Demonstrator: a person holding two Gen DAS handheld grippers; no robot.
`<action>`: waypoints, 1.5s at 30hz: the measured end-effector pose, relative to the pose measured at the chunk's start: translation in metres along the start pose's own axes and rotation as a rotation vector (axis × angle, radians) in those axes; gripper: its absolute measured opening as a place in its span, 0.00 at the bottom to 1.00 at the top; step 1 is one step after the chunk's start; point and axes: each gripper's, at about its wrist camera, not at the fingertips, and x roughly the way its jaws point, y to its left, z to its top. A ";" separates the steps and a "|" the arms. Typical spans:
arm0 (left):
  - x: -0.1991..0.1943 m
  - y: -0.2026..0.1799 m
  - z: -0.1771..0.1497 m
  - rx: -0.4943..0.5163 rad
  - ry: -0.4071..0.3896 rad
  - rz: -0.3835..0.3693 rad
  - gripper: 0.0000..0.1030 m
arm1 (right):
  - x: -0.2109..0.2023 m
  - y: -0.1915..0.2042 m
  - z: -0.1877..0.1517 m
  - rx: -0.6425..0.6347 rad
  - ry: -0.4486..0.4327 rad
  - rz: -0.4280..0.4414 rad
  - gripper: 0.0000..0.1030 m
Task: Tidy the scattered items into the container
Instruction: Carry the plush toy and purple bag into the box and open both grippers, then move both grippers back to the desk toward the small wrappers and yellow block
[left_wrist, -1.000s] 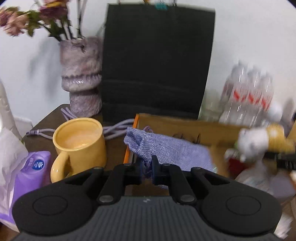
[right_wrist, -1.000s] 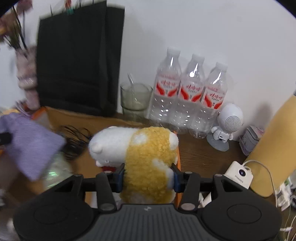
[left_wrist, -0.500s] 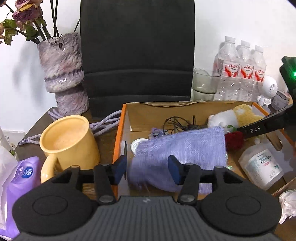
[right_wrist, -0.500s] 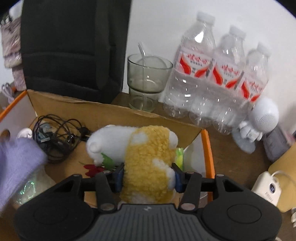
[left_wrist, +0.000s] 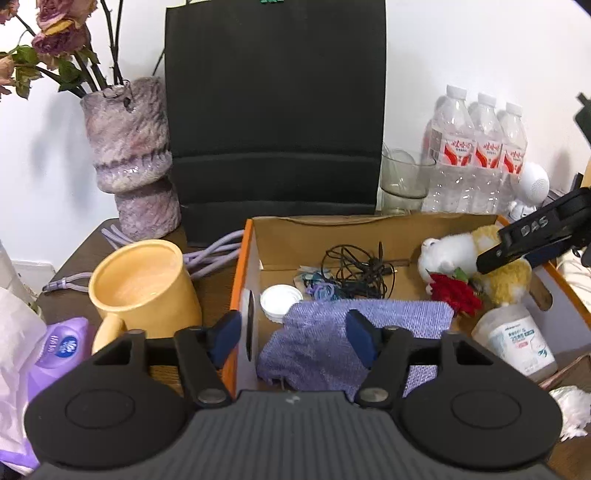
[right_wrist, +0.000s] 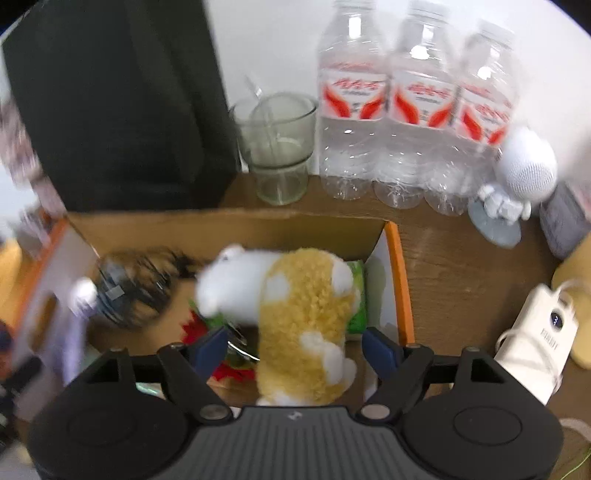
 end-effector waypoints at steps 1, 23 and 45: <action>-0.001 0.000 0.002 0.003 0.011 0.001 0.76 | -0.004 -0.003 0.000 0.031 0.000 0.022 0.79; -0.075 -0.012 0.014 0.003 0.060 0.116 1.00 | -0.127 0.010 -0.073 0.030 -0.151 0.068 0.85; -0.220 0.038 -0.218 -0.022 -0.070 -0.124 1.00 | -0.209 0.026 -0.353 -0.016 -0.562 0.094 0.89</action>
